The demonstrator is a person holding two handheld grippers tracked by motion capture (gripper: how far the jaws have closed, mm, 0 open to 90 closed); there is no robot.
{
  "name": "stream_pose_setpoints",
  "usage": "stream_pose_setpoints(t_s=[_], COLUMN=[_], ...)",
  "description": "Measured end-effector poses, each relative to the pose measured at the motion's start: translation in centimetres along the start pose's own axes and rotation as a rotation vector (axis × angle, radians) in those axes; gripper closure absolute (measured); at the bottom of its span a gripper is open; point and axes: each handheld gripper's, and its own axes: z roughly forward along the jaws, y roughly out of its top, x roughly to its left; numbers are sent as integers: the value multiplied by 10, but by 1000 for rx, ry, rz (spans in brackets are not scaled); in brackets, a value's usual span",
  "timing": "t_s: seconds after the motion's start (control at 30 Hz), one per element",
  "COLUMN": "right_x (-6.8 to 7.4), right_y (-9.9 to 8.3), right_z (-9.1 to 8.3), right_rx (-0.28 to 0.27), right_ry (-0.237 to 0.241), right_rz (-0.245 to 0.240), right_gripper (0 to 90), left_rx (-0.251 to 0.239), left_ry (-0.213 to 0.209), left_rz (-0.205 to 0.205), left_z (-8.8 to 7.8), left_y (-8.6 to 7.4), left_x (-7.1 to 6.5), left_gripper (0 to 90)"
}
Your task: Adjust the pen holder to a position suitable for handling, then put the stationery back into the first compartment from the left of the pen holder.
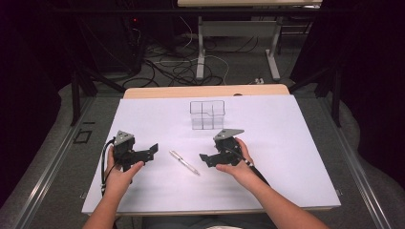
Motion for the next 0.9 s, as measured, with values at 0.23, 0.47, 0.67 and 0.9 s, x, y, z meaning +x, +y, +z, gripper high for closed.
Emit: stream_pose_setpoints(t_s=[0.23,0.47,0.67,0.9], right_x=[20,24,22,20], right_y=[-2,-2,1,13], right_z=[12,20,22,27], right_rx=[16,58,98,139], right_ry=[23,29,45,69], right_rz=[-35,-40,6,51], right_gripper=[180,201,281,379], left_rx=[3,8,9,10], left_ry=[10,3,8,11], left_rz=[-34,-30,-30,-28], left_z=[1,1,2,1], left_y=[-1,-1,-1,-1], left_x=[4,4,4,3], left_gripper=[1,1,1,2])
